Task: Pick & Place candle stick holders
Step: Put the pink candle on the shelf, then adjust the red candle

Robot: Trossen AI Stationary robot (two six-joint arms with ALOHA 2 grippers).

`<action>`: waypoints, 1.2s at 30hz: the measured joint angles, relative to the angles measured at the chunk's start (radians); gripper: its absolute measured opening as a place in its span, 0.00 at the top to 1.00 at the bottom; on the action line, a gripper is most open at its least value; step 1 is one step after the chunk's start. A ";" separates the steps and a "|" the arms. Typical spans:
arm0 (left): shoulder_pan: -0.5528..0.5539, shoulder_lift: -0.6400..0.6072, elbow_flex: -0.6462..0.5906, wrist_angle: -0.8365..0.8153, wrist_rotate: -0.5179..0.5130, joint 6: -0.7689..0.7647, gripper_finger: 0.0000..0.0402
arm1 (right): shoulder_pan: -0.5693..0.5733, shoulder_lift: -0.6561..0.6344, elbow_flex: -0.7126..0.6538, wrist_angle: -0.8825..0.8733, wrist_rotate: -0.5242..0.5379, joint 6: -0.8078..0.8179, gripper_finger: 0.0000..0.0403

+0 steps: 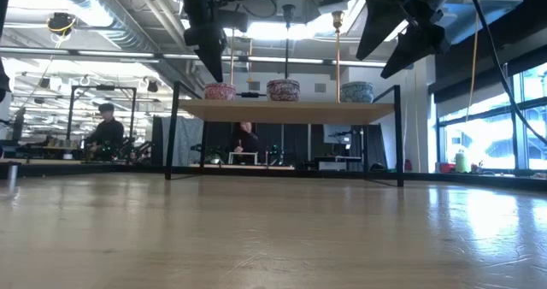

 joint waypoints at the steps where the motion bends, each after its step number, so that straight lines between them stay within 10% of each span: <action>1: 0.000 0.000 0.000 0.000 0.005 0.000 1.00 | 0.000 0.000 0.000 0.000 0.000 0.000 0.11; 36: -0.196 0.034 0.000 0.150 0.176 -0.054 1.00 | 0.008 0.000 0.000 0.000 -0.009 0.011 0.11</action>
